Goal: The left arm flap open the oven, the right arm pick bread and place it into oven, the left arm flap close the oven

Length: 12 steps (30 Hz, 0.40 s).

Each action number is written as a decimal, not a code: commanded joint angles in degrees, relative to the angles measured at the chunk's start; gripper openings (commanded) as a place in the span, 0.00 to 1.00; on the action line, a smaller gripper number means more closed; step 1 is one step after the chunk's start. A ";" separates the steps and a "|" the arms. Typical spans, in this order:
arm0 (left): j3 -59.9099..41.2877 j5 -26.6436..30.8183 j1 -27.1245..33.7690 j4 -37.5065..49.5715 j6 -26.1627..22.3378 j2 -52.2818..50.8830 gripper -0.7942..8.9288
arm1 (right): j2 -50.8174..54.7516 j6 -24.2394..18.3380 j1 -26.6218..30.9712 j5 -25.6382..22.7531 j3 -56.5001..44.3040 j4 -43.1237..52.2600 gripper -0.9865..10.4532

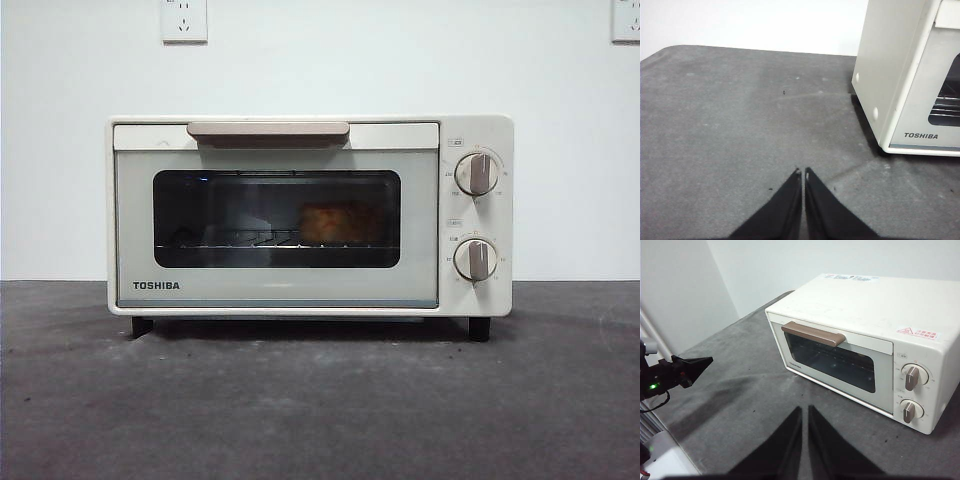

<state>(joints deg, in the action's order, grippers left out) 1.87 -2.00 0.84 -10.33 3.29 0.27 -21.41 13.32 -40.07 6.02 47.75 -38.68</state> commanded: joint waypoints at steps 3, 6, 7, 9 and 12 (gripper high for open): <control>-1.16 0.13 0.04 -0.35 -0.90 -0.09 0.10 | -0.17 -0.33 -0.42 -0.02 0.90 0.59 0.10; -1.16 0.13 0.04 -0.35 -0.90 -0.09 0.10 | -0.13 -1.20 0.02 -1.92 0.87 0.74 0.10; -1.16 0.11 0.04 -0.35 -0.90 -0.09 0.10 | -0.02 -1.95 0.94 -4.07 0.87 0.87 0.10; -1.16 0.13 0.04 -0.35 -0.90 -0.09 0.10 | 0.07 -2.47 3.85 -5.51 0.22 2.54 0.10; -1.16 0.13 0.04 -0.35 -0.90 -0.09 0.10 | 0.83 -5.49 10.67 -3.56 -3.63 7.80 0.10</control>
<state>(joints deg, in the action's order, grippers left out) 1.85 -1.98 0.84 -10.33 3.09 0.27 -20.67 10.61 -30.92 1.85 45.12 -31.59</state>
